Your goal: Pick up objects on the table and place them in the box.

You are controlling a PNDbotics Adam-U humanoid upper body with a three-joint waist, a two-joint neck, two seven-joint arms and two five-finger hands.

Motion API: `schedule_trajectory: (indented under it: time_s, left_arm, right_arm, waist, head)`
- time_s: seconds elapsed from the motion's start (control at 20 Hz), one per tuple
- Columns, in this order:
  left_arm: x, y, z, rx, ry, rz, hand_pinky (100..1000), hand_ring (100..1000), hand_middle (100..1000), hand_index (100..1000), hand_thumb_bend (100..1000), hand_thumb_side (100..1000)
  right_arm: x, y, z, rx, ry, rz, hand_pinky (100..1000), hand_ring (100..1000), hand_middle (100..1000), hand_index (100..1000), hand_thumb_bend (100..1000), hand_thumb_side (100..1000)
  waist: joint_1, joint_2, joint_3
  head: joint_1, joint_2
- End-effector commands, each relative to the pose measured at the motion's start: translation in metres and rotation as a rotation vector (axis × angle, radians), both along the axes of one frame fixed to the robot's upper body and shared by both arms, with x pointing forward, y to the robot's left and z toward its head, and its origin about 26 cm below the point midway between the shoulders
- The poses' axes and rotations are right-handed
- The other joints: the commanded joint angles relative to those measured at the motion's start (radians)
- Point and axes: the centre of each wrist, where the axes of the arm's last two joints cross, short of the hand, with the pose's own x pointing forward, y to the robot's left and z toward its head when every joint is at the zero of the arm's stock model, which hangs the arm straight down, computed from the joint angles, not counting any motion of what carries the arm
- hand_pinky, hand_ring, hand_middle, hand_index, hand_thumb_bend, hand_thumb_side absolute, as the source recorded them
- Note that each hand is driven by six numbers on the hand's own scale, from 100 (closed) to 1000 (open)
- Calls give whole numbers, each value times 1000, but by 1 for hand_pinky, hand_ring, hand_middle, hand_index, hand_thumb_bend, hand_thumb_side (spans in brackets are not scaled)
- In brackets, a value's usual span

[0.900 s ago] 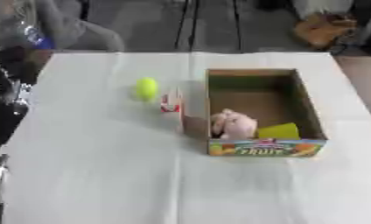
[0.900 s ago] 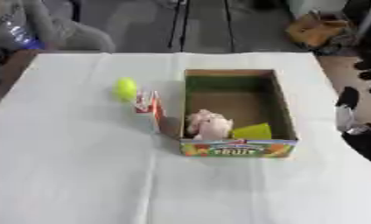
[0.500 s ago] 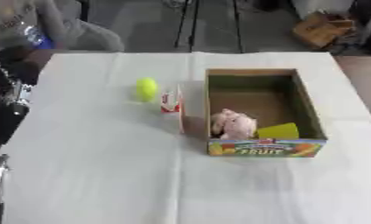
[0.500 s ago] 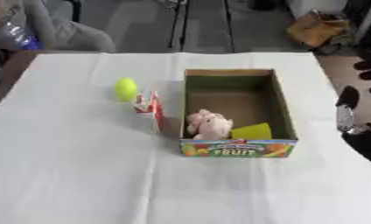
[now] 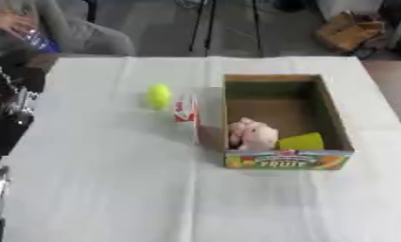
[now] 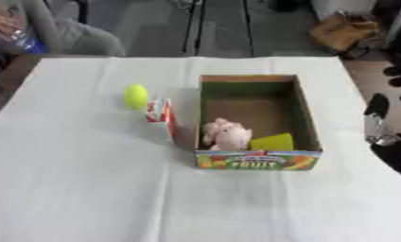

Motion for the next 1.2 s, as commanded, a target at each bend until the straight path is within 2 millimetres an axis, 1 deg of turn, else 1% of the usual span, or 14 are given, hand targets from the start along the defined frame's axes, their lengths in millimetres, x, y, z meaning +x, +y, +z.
schedule_trajectory:
  time_s: [0.05,0.1,0.25,0.4,0.55,0.6,0.7,0.85,0.95,1.05,1.1,1.2]
  left_arm:
    - [10,13,16,139,67,29,649,762,809,872,604,701]
    - [16,19,20,196,111,45,658,769,822,894,615,691]
    - [42,37,31,330,212,79,661,772,825,899,623,684]
    - [69,54,44,439,276,98,679,779,830,914,660,673]
    - [92,66,53,537,326,108,681,779,831,917,666,678]
    - [97,68,54,556,335,108,682,773,810,913,684,672]
    - [111,69,58,604,357,114,675,760,787,905,705,665]
    - [132,60,58,667,374,112,676,756,782,903,713,667]
    - [139,58,55,691,378,115,676,756,782,903,713,667]
    - [141,59,53,701,377,118,676,756,782,903,713,667]
    - [142,58,52,706,377,115,677,746,772,895,731,666]
    - [152,46,48,724,393,82,680,735,763,890,745,672]
  right_arm:
    - [-3,-2,10,-24,-31,-3,615,725,739,924,100,241]
    - [-3,-2,10,-26,-30,-2,616,725,739,923,100,237]
    - [-3,-1,10,-30,-27,5,616,725,739,923,100,236]
    - [-2,0,11,-34,-28,14,616,725,739,923,100,231]
    - [-2,1,12,-37,-29,21,616,725,739,923,100,232]
    - [-2,1,12,-37,-29,22,616,725,739,923,100,234]
    - [-2,2,13,-40,-30,29,616,725,739,923,100,235]
    - [-1,4,14,-44,-32,41,616,725,739,923,100,233]
    - [-1,4,14,-45,-33,44,616,725,739,923,100,233]
    - [-1,4,14,-45,-33,44,616,725,739,923,100,233]
    - [-1,4,14,-46,-33,46,616,725,739,922,100,232]
    - [-1,7,15,-47,-34,60,616,725,739,923,100,233]
  waist:
    - [2,-21,-3]
    - [4,-23,-5]
    - [7,-27,-12]
    - [8,-27,-28]
    - [10,-25,-42]
    - [10,-25,-45]
    - [13,-23,-55]
    - [17,-21,-67]
    - [17,-21,-70]
    - [17,-21,-70]
    - [17,-21,-72]
    - [19,-20,-91]
  head:
    - [1,-4]
    - [0,-3]
    - [-1,-2]
    - [5,-7]
    - [12,-10]
    - [13,-10]
    - [17,-12]
    - [24,-16]
    - [24,-17]
    - [24,-17]
    - [26,-18]
    - [38,-23]
